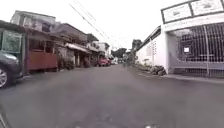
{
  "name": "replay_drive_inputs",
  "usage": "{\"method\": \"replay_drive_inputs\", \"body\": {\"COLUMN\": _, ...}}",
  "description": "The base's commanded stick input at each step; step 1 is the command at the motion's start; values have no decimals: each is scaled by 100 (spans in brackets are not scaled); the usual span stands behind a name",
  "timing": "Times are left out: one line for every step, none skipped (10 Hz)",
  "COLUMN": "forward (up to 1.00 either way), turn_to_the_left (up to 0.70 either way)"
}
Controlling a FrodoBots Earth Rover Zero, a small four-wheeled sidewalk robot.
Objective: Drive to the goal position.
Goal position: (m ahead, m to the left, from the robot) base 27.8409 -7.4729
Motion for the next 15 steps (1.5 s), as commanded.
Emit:
{"method": "replay_drive_inputs", "body": {"forward": 100, "turn_to_the_left": 4}}
{"method": "replay_drive_inputs", "body": {"forward": 100, "turn_to_the_left": 24}}
{"method": "replay_drive_inputs", "body": {"forward": 100, "turn_to_the_left": 39}}
{"method": "replay_drive_inputs", "body": {"forward": 100, "turn_to_the_left": 40}}
{"method": "replay_drive_inputs", "body": {"forward": 100, "turn_to_the_left": 40}}
{"method": "replay_drive_inputs", "body": {"forward": 100, "turn_to_the_left": 40}}
{"method": "replay_drive_inputs", "body": {"forward": 100, "turn_to_the_left": 26}}
{"method": "replay_drive_inputs", "body": {"forward": 100, "turn_to_the_left": 8}}
{"method": "replay_drive_inputs", "body": {"forward": 100, "turn_to_the_left": 2}}
{"method": "replay_drive_inputs", "body": {"forward": 100, "turn_to_the_left": 2}}
{"method": "replay_drive_inputs", "body": {"forward": 100, "turn_to_the_left": 2}}
{"method": "replay_drive_inputs", "body": {"forward": 100, "turn_to_the_left": 2}}
{"method": "replay_drive_inputs", "body": {"forward": 100, "turn_to_the_left": 2}}
{"method": "replay_drive_inputs", "body": {"forward": 100, "turn_to_the_left": 2}}
{"method": "replay_drive_inputs", "body": {"forward": 100, "turn_to_the_left": 2}}
